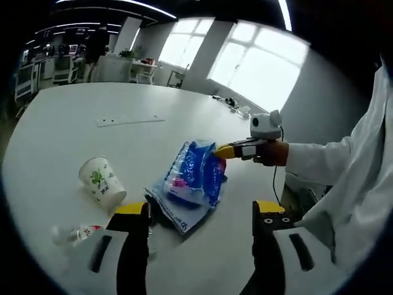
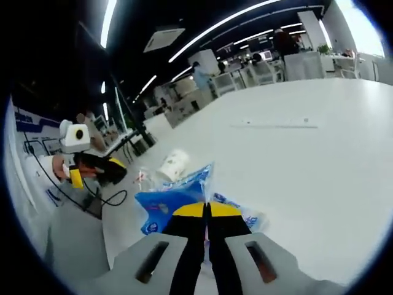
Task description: Arrange the tabletop items into an orderly group along one side of the table until the central work area is clear of visible clutter.
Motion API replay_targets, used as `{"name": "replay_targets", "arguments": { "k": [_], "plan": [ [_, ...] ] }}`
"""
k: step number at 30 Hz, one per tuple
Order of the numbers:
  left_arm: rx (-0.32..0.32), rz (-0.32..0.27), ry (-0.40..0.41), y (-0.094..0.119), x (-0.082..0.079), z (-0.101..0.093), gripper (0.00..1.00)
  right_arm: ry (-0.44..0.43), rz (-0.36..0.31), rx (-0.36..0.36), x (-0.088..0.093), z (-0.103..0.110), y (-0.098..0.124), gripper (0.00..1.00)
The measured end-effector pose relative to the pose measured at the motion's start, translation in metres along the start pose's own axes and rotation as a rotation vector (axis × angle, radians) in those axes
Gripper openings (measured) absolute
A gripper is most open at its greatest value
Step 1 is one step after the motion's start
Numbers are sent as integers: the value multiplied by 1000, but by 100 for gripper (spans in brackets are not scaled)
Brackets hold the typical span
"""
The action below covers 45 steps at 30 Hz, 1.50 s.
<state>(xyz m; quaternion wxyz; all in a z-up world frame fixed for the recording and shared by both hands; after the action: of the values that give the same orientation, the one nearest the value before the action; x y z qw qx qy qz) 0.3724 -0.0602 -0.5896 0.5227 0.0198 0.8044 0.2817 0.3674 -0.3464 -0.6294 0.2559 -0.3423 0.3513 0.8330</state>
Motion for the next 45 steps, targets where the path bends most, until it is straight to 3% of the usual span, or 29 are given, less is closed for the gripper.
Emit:
{"name": "replay_targets", "arguments": {
  "k": [7, 10, 13, 16, 20, 24, 26, 30, 45],
  "plan": [
    [21, 13, 24, -25, -2, -8, 63, -6, -48, 18, -6, 5, 5, 0],
    [11, 25, 36, -38, -2, -11, 59, -29, -97, 23, -11, 10, 9, 0],
    [-2, 32, 28, -47, -4, -13, 50, -45, -131, 21, -14, 15, 11, 0],
    [-4, -6, 63, -54, -12, -13, 43, -43, -144, 19, -16, 20, 13, 0],
    [-28, -5, 21, -60, -18, -12, 32, -39, -169, 27, -20, 23, 18, 0],
    [-59, -14, -12, -61, -23, -6, 10, -63, -207, 32, -26, 22, 28, 0],
    [-56, -21, 9, -63, -27, -4, 8, -59, -215, 37, -27, 24, 32, 0],
    [-68, -3, -25, -68, -32, -5, 1, -70, -235, 43, -26, 26, 39, 0],
    [-3, -4, -127, -86, -65, -16, 0, -60, -267, 108, -31, 14, 65, 0]
  ]
}}
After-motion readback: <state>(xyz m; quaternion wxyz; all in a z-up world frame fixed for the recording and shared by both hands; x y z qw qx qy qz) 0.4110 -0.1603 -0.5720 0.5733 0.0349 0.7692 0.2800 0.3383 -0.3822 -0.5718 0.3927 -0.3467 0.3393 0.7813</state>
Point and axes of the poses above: the point that each gripper's makers call its tool centre point, and the gripper's own axes: y roughly backward along the fingers, z roughly to its left, x roughly out of its underside, the point moved 9 cm from there along y, roughly backward along the fingers, and after that the axes turned 8 degrees about -y, right-handed, at the moved point
